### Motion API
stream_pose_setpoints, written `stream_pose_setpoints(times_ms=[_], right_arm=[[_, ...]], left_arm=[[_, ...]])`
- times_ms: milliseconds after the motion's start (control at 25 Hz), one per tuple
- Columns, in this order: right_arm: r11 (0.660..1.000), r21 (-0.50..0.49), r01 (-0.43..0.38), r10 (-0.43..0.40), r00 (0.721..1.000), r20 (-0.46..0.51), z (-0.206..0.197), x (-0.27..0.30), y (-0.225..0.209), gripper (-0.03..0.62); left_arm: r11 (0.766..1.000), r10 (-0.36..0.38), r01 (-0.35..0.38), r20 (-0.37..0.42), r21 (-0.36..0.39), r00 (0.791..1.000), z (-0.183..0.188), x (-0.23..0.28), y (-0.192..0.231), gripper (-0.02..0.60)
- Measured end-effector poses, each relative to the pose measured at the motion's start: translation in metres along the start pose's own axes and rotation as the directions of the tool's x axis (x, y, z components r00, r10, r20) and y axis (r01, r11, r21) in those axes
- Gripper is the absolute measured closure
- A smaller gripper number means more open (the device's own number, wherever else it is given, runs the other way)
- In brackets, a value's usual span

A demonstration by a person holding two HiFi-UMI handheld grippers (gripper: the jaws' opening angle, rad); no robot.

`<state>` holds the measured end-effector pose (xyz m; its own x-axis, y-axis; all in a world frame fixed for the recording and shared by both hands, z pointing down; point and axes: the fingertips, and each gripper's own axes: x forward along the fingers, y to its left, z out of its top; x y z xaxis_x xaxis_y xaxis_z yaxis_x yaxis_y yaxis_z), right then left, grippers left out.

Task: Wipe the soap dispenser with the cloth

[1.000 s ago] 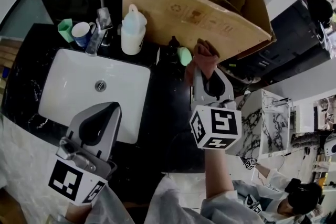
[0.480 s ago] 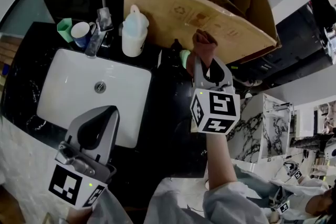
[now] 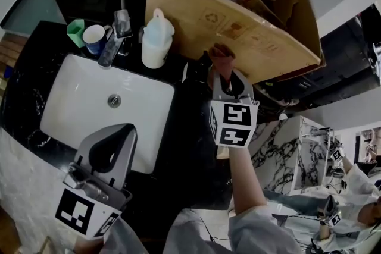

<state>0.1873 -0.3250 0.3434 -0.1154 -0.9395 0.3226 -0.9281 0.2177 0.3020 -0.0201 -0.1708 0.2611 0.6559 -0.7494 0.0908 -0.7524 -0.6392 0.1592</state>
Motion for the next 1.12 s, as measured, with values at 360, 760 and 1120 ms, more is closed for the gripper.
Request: stream_pose_setpoints(times_ms=[360, 760, 1120], right_arm=[[0.998, 0.056, -0.042, 0.046, 0.996, -0.076, -0.038, 0.025, 0.005, 0.519], [0.992, 0.114, -0.048, 0.064, 0.988, -0.143, -0.069, 0.034, 0.006, 0.519], [0.985, 0.154, -0.073, 0.103, 0.974, -0.203, -0.096, 0.028, 0.017, 0.519]], left_arm=[[1.0, 0.021, -0.021, -0.012, -0.01, 1.0, -0.005, 0.003, 0.005, 0.578], [0.999, 0.044, -0.044, -0.018, -0.012, 0.999, -0.008, 0.004, 0.013, 0.578], [0.999, 0.035, -0.035, -0.028, -0.007, 0.999, -0.009, 0.007, 0.01, 0.578]])
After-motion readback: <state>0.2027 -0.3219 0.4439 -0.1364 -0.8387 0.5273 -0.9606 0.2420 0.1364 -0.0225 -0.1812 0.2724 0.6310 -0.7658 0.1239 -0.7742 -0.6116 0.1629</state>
